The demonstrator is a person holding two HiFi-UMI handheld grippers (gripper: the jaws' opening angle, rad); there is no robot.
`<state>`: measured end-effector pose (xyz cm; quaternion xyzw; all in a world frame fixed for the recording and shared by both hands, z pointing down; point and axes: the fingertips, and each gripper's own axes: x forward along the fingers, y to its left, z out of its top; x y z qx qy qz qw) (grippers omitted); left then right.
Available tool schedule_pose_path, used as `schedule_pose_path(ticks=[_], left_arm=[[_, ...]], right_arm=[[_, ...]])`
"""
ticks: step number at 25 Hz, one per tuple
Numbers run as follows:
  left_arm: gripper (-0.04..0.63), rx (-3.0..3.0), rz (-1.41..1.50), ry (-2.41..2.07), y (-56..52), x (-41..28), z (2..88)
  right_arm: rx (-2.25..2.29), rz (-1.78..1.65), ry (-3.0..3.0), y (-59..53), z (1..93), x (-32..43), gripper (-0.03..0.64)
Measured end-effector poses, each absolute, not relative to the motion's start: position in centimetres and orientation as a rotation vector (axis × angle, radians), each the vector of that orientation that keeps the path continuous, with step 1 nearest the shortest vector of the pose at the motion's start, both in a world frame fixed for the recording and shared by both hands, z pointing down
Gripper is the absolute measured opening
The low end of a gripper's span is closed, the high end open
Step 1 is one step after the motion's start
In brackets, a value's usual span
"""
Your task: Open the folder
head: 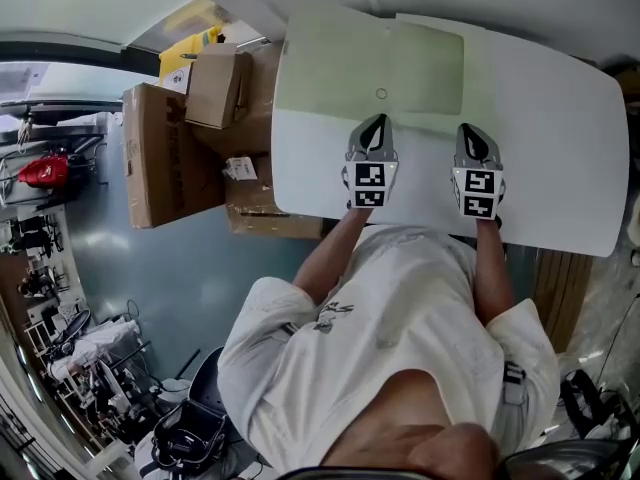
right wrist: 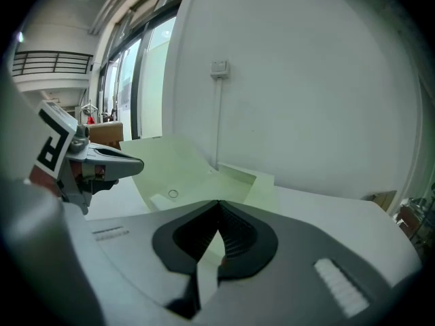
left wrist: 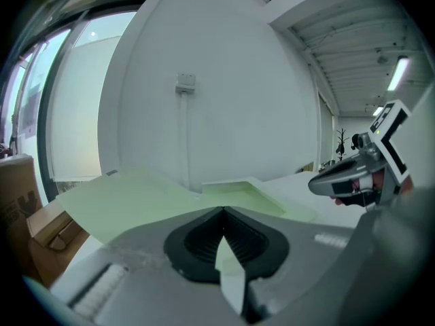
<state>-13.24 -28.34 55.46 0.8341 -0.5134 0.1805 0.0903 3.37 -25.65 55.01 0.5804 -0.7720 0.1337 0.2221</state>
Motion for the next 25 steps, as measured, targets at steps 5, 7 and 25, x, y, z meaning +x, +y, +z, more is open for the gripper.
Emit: schedule_pose_path(ticks=[5,7,25], left_arm=[[0.000,2.528,0.508,-1.545,-28.2,-11.8,52.7],[0.000,2.557,0.493,-1.549,-28.2,-11.6,51.8],[0.000,2.838,0.160,-1.651,-27.3,-8.4,37.6]], right_arm=[[1.644,0.326,-2.163,-24.8,52.2,4.8,0.000],[1.661,0.306,-2.181,-24.6,50.9,4.9,0.001],[1.820,0.052,-2.361,-23.8,35.8,7.8,0.000]])
